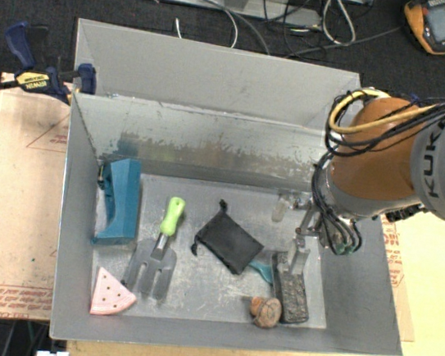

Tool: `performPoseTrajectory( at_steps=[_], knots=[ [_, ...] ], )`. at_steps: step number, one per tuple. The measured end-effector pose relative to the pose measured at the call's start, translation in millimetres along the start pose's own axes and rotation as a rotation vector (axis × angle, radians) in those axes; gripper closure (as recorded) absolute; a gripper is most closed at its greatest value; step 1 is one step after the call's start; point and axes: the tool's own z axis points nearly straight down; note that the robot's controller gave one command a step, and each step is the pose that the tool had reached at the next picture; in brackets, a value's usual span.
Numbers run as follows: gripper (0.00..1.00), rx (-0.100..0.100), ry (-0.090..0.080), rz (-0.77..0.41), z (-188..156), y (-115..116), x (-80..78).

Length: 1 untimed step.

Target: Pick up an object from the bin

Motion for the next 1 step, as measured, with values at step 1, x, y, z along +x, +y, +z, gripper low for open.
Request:
performPoseTrajectory(
  at_steps=[1],
  knots=[
    [0.00, 0.000, -0.007, -0.001, -4.8, 0.1, -1.3]
  ],
)
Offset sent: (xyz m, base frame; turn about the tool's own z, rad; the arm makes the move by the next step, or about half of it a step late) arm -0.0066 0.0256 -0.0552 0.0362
